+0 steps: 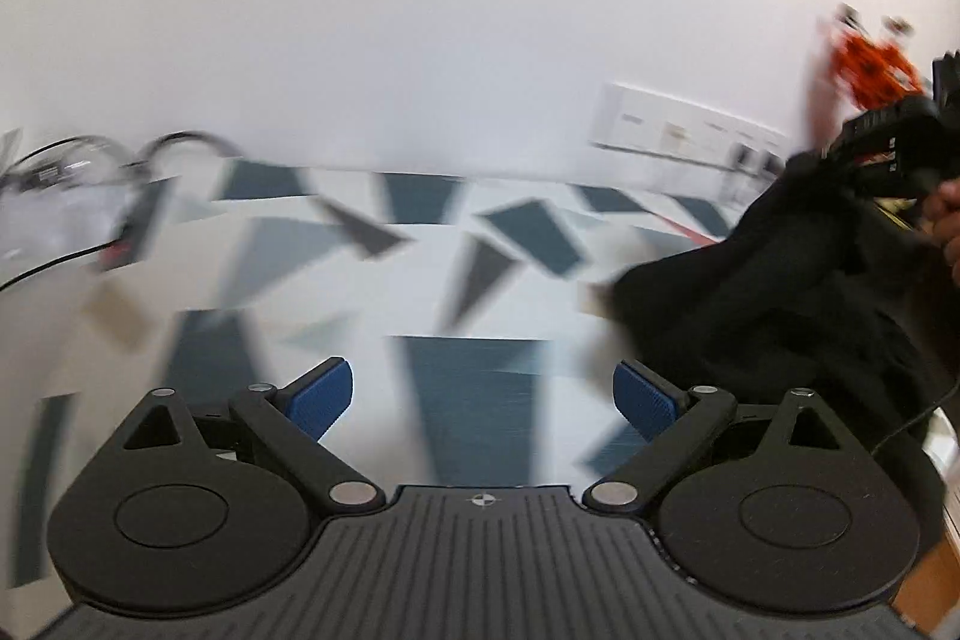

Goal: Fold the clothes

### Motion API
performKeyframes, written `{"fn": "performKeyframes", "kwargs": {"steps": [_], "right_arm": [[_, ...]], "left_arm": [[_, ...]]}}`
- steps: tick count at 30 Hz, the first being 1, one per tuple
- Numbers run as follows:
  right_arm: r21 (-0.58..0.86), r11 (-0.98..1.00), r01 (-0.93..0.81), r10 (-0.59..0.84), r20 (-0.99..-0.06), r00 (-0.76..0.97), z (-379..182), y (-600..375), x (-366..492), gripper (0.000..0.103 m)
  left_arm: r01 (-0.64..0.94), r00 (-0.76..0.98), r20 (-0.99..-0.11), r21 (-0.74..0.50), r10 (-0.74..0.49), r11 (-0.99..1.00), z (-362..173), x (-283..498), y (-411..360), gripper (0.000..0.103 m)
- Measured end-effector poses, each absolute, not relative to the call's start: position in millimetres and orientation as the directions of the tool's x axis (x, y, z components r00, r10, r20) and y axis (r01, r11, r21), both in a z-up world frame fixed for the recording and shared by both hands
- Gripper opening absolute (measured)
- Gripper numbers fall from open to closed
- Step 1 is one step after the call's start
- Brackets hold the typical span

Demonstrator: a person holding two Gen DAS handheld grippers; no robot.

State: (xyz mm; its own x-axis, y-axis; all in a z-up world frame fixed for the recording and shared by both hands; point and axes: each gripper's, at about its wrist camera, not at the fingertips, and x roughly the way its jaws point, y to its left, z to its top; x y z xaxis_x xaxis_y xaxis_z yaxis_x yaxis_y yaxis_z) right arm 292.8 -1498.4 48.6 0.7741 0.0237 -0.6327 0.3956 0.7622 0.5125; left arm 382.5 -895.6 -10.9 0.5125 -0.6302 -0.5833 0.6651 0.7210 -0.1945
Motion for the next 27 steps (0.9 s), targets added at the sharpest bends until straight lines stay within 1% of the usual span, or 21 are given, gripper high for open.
{"fn": "performKeyframes", "kwargs": {"steps": [3, 5, 9, 10, 11, 12, 13, 16, 17, 18, 19, 20, 23, 27], "right_arm": [[0.545, 0.774, 0.322, 0.083, -0.592, 0.801, 58.9, -1464.8, 366.1, 0.007], [0.547, 0.791, 0.273, 0.127, -0.583, 0.802, 56.8, -1441.0, 416.6, 0.007], [0.483, 0.846, 0.225, 0.159, -0.631, 0.759, 35.7, -1391.3, 470.1, 0.008], [0.467, 0.859, 0.211, 0.166, -0.643, 0.747, 30.5, -1378.9, 483.5, 0.011], [0.450, 0.871, 0.197, 0.172, -0.655, 0.736, 25.2, -1366.4, 496.9, 0.018], [0.434, 0.882, 0.183, 0.178, -0.667, 0.723, 19.9, -1354.0, 510.3, 0.029], [0.418, 0.893, 0.168, 0.184, -0.679, 0.711, 14.7, -1341.6, 523.7, 0.032], [0.369, 0.921, 0.121, 0.197, -0.714, 0.672, -1.1, -1304.3, 563.8, 0.036], [0.353, 0.930, 0.105, 0.201, -0.725, 0.658, -6.4, -1291.8, 577.2, 0.041], [0.337, 0.937, 0.095, 0.198, -0.734, 0.650, -9.7, -1283.4, 586.3, 0.049], [0.321, 0.942, 0.103, 0.178, -0.735, 0.655, -7.8, -1285.6, 584.2, 0.052], [0.307, 0.945, 0.116, 0.159, -0.736, 0.658, -7.0, -1290.0, 581.5, 0.054], [0.308, 0.930, 0.201, 0.114, -0.760, 0.639, -17.3, -1321.6, 570.8, 0.054], [0.370, 0.882, 0.290, 0.116, -0.769, 0.629, -42.9, -1356.0, 560.1, 0.054]], "left_arm": [[0.601, 0.555, -0.582, -0.213, -0.594, 0.770, -14.7, 398.7, -867.0, 0.096], [0.568, 0.576, -0.582, -0.221, -0.575, 0.793, -15.4, 407.5, -847.3, 0.096], [0.541, 0.599, -0.590, -0.200, -0.541, 0.817, -17.5, 418.6, -820.5, 0.097], [0.541, 0.599, -0.595, -0.193, -0.536, 0.819, -18.3, 419.1, -818.0, 0.097], [0.541, 0.599, -0.600, -0.186, -0.531, 0.820, -19.1, 419.6, -815.5, 0.097], [0.541, 0.598, -0.604, -0.179, -0.526, 0.822, -19.9, 420.2, -813.2, 0.098], [0.544, 0.594, -0.608, -0.179, -0.527, 0.820, -21.0, 421.7, -811.8, 0.098], [0.550, 0.583, -0.613, -0.186, -0.534, 0.814, -23.6, 423.8, -810.8, 0.098], [0.550, 0.580, -0.613, -0.192, -0.537, 0.813, -24.4, 424.6, -811.1, 0.098], [0.549, 0.577, -0.613, -0.198, -0.540, 0.812, -25.3, 425.6, -811.5, 0.098], [0.548, 0.571, -0.614, -0.209, -0.545, 0.810, -26.3, 427.2, -812.6, 0.098], [0.547, 0.564, -0.616, -0.220, -0.550, 0.808, -27.9, 428.9, -813.7, 0.098], [0.547, 0.545, -0.627, -0.238, -0.557, 0.803, -31.1, 437.3, -820.2, 0.098], [0.544, 0.565, -0.634, -0.195, -0.529, 0.816, -26.7, 442.6, -821.6, 0.098]]}}
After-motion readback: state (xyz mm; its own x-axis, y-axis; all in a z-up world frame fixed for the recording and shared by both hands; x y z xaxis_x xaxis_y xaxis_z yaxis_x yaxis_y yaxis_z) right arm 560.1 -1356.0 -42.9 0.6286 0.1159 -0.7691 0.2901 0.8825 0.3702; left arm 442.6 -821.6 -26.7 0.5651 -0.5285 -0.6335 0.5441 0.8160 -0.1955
